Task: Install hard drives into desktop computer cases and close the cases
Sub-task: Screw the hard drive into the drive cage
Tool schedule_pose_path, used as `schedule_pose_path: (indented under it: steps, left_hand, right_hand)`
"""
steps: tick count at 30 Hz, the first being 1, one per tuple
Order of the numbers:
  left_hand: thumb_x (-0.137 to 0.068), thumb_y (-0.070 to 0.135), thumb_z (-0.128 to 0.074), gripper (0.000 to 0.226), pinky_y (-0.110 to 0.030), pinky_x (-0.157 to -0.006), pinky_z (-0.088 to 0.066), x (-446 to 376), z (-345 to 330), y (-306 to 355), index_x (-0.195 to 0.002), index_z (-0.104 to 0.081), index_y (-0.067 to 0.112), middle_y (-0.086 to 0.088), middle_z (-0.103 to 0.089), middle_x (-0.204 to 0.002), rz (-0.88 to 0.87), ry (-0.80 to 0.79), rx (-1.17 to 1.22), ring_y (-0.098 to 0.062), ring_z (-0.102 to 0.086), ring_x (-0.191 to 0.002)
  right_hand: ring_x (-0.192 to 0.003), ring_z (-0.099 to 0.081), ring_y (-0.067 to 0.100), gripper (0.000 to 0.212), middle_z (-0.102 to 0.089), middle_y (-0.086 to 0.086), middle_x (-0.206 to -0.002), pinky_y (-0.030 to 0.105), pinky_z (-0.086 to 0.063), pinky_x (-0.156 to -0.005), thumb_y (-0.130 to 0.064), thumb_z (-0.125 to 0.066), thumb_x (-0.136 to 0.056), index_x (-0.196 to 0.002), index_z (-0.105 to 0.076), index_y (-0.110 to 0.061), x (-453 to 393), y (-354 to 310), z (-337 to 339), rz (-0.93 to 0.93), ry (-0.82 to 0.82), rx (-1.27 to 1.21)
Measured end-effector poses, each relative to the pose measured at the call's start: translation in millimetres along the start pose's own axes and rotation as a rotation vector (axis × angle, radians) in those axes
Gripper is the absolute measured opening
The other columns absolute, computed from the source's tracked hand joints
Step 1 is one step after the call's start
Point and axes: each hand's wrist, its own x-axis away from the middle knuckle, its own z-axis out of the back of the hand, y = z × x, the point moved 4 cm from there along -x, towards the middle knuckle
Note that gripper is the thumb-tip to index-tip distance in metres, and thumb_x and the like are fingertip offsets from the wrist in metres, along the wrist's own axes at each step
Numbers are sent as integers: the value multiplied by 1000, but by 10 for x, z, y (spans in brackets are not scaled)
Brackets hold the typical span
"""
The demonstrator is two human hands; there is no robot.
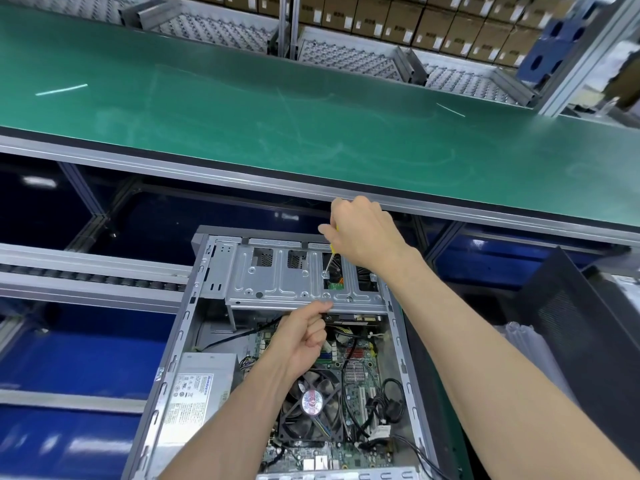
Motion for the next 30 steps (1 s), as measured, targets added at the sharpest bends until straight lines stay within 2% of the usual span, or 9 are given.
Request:
schedule_pose_path:
  steps: [5, 7, 10, 14, 16, 19, 24, 27, 30]
  left_hand:
    - [-71, -1, -75, 29, -18, -31, -17, -5, 10, -6, -98, -66, 4, 9, -19, -52, 3, 4, 4, -6, -17, -37]
    - [-70, 0, -75, 35, -18, -31, -18, -3, 8, -12, -103, -65, 4, 9, -18, -52, 9, 5, -4, -6, -17, -37]
    - [-67, 2, -76, 42, -18, -31, -18, 0, 0, -4, -106, -64, 3, 9, -18, -53, 7, -2, -7, -6, -17, -38]
    - [-67, 2, -76, 37, -19, -31, -17, -5, 2, -11, -101, -63, 4, 9, -18, -53, 8, -4, -2, -6, -17, -38]
    - [-71, 0, -75, 32, -18, -31, -17, -7, 9, -13, -101, -63, 4, 9, -18, -53, 10, 5, -1, -6, -17, -38]
    - [-81, -2, -71, 21, -18, -31, -17, -8, 17, -5, -100, -64, 5, 9, -18, -53, 11, 13, 2, -6, -17, -38]
    - [-67, 2, -77, 37, -18, -31, -18, 3, 1, -5, -102, -64, 4, 9, -18, -53, 5, 4, -2, -6, -17, -38]
    - [-67, 2, -77, 36, -18, -31, -18, 3, -2, -5, -100, -64, 5, 9, -18, -53, 5, 0, -2, -6, -17, -37]
    - [-67, 2, -76, 36, -18, -31, -18, 5, -3, -7, -101, -64, 5, 9, -19, -52, 4, 1, -2, -6, -17, -37]
  right_hand:
    - [-91, -57, 29, 23, -60, 4, -100, 37, -48, -69, -11, -64, -80, -102, -59, -16, -10, -8, 21, 56, -117, -92]
    - [-87, -56, 31, 10, -56, 6, -93, 37, -46, -67, -17, -63, -87, -96, -58, -13, -6, -17, 10, 34, -75, -56]
    - [-77, -50, 30, 22, -49, 4, -87, 37, -40, -66, -34, -62, -93, -91, -52, -15, -5, -56, 16, 14, -18, 16]
    - [-88, -57, 31, 25, -57, 5, -97, 35, -41, -65, -13, -65, -80, -104, -57, -15, -29, -75, 19, 49, -106, -63]
    - [-85, -55, 32, 15, -52, 6, -92, 35, -40, -65, -17, -64, -88, -100, -58, -12, -28, -65, 3, 27, -55, -42]
    - [-73, -49, 28, 23, -44, 0, -79, 35, -38, -63, -34, -64, -93, -93, -56, -13, -27, -23, -4, -23, -6, 1]
    - [-92, -54, 29, 23, -59, 7, -99, 35, -43, -68, -10, -66, -79, -100, -59, -17, -48, 63, -13, -7, -121, -119]
    - [-86, -54, 32, 9, -52, 5, -87, 36, -44, -66, -15, -66, -85, -90, -59, -11, -55, 53, -16, -33, -64, -90]
    - [-81, -52, 31, 14, -49, 4, -87, 36, -40, -64, -21, -65, -89, -92, -55, -12, -57, -3, -1, -19, -63, -63]
